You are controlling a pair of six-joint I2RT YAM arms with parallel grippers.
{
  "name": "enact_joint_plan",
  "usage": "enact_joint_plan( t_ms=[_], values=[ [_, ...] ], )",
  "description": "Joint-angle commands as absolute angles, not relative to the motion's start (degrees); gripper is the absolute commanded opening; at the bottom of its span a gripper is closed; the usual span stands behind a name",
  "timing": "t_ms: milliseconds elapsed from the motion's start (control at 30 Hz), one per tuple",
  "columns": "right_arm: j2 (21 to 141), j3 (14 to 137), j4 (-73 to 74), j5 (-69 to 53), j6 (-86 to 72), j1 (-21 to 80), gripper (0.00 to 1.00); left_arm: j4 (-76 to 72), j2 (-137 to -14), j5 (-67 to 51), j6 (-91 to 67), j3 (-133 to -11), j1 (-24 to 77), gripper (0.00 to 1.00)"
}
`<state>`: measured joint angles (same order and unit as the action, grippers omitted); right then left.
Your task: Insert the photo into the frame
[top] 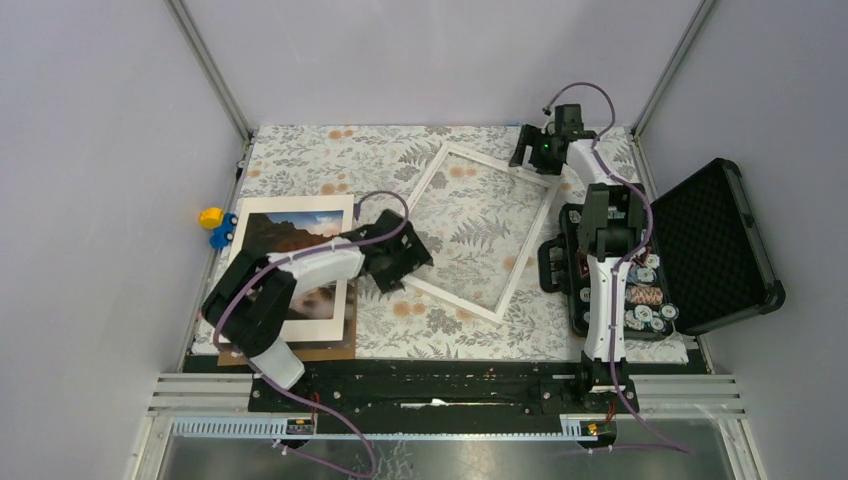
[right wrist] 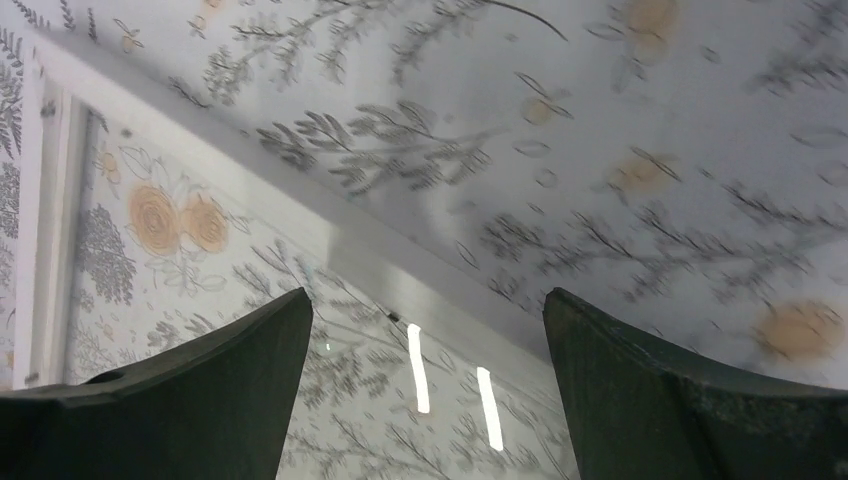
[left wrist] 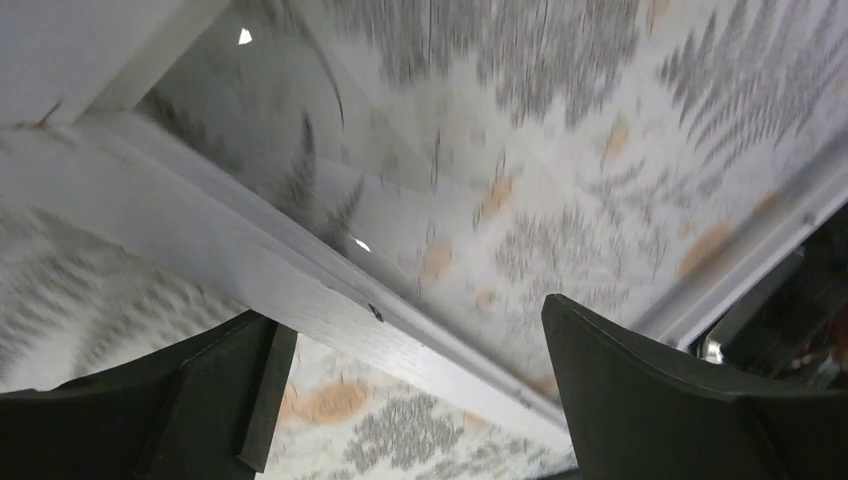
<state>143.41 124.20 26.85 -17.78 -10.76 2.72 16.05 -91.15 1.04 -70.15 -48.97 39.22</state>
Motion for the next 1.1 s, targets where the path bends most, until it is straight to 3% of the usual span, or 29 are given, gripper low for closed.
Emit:
enact_joint_plan(
  t_ms=[0, 267, 500, 767, 1067],
  values=[
    [134.8, 114.1, 32.8, -24.8, -17.6, 2.2, 0.92, 11.6, -98.2, 0.9, -58.4, -58.6, 32.2, 0.99],
    [121.9, 95.8, 26.8, -25.8, -21.5, -2.3, 0.91, 18.5, -115.3, -4.6, -45.9, -83.7, 23.8, 0.99],
    [121.5, 89.8, 22.0, -30.6, -22.0, -2.5, 0.9, 21.3, -126.6, -7.3, -42.3, -98.6, 18.0, 0.99],
    [120.3, 90.8, 19.8, -31.2, -22.5, -2.5, 0.9, 21.7, -126.5, -10.7, -38.7, -99.9, 14.7, 0.99],
    [118.4, 94.1, 24.6, -26.6, -19.5, -1.7, 0.9, 19.1, -108.5, -11.1, -35.1, -85.9, 15.8, 0.99]
  ],
)
